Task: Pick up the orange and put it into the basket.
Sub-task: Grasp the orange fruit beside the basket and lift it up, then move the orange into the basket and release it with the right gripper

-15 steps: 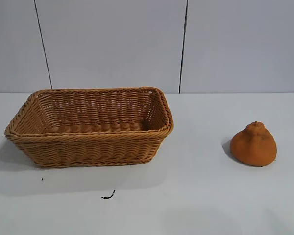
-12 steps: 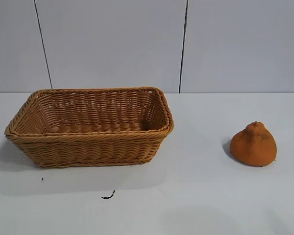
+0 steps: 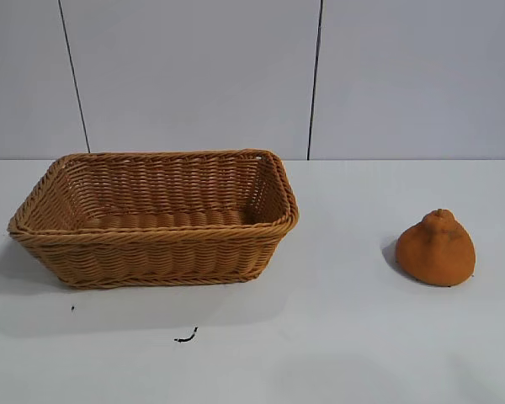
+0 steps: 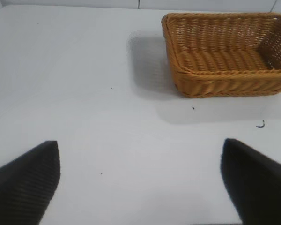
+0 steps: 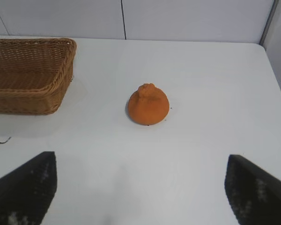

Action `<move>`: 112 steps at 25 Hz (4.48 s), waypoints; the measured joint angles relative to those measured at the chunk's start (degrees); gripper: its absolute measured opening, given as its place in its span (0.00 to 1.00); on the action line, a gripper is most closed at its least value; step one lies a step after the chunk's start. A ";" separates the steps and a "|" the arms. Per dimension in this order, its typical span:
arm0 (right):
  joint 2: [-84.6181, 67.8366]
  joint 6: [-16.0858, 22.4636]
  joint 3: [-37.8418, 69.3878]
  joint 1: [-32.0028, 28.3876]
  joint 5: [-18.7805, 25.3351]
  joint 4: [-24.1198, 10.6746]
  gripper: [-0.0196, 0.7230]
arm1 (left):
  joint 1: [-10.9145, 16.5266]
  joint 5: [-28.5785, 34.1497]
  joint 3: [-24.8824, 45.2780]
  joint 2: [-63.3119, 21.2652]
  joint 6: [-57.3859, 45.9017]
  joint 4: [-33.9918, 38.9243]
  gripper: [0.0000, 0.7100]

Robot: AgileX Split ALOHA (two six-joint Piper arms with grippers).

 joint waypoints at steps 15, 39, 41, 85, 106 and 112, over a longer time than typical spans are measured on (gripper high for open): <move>54.22 5.35 -27.83 0.00 1.01 0.02 0.93 | 0.00 0.06 0.00 0.00 0.00 0.00 0.94; 114.77 3.68 -53.55 1.68 2.53 3.40 0.93 | 0.00 0.06 0.00 0.00 0.00 0.00 0.94; 116.72 4.26 -53.55 1.86 1.18 3.11 0.93 | 0.00 0.06 0.00 0.00 0.00 0.00 0.94; 117.75 6.13 -77.71 1.86 11.30 2.36 0.07 | 0.00 0.00 0.00 0.00 0.00 0.00 0.94; 117.56 7.64 -81.94 27.03 7.15 0.21 0.07 | 0.00 0.00 0.00 0.00 0.00 0.00 0.94; 121.80 11.26 -82.06 34.17 0.72 -2.16 0.07 | 0.00 0.00 0.00 0.00 0.00 0.00 0.94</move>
